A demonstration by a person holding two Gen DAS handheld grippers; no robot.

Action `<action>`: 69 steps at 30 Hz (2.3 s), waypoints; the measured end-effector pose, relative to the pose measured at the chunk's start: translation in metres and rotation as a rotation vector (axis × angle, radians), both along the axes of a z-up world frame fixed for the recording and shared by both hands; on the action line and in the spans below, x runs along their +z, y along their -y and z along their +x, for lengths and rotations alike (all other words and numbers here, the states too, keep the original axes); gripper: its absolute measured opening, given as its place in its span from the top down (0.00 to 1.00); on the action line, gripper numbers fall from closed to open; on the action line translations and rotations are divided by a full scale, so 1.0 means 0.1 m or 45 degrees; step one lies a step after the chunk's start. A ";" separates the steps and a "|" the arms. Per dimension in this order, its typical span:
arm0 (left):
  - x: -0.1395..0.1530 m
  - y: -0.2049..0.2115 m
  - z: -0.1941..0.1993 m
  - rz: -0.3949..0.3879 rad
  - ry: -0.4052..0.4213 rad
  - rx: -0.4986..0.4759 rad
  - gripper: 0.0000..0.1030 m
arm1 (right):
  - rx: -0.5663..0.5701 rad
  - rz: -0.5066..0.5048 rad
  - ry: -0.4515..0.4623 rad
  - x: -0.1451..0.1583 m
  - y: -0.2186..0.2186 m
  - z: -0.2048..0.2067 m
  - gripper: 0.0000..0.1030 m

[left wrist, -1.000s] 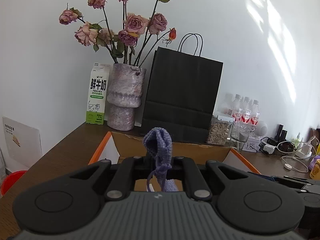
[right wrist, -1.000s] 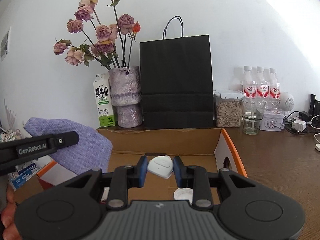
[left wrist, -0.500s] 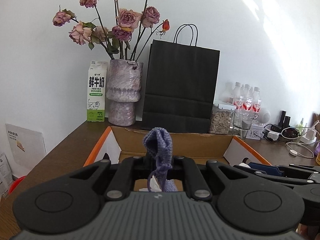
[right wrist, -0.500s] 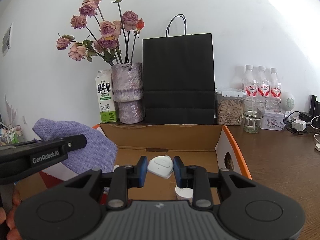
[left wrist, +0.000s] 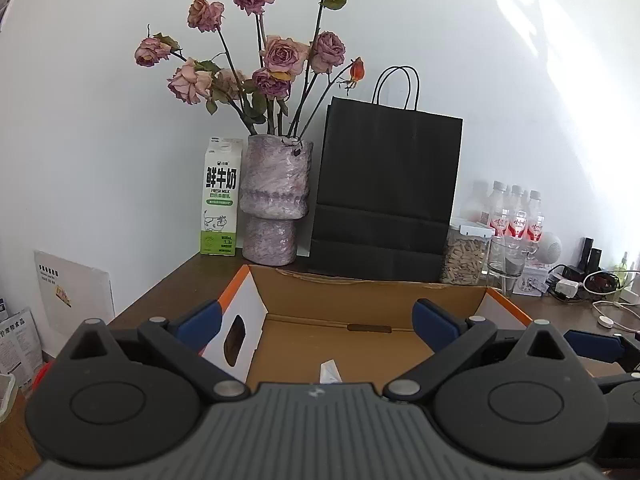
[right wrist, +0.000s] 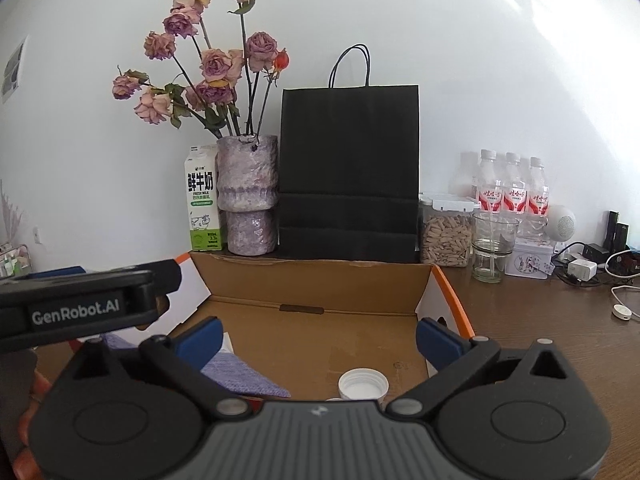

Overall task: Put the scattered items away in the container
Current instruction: 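Open both tools to drop the cap and pouch into the box, then move both tools back from the box toward the scattered items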

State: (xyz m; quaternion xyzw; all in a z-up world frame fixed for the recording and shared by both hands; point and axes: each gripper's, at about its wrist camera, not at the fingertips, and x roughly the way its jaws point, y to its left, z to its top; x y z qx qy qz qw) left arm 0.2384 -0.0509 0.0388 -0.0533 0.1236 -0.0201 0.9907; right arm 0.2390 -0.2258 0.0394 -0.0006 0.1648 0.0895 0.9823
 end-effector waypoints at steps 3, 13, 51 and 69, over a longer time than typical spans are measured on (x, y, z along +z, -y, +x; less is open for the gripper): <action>0.00 0.00 -0.01 -0.003 0.000 0.005 0.00 | -0.007 0.007 0.002 0.01 0.02 -0.01 0.00; 0.00 0.00 -0.01 -0.006 0.001 0.005 0.00 | -0.021 0.012 0.001 0.00 0.03 -0.01 0.00; 0.53 -0.02 -0.75 0.063 0.145 0.020 0.00 | -0.038 0.011 0.102 0.49 0.22 -0.68 0.00; 0.32 -0.29 -1.24 0.123 0.036 0.032 0.00 | -0.046 -0.076 0.025 0.27 0.44 -1.32 0.00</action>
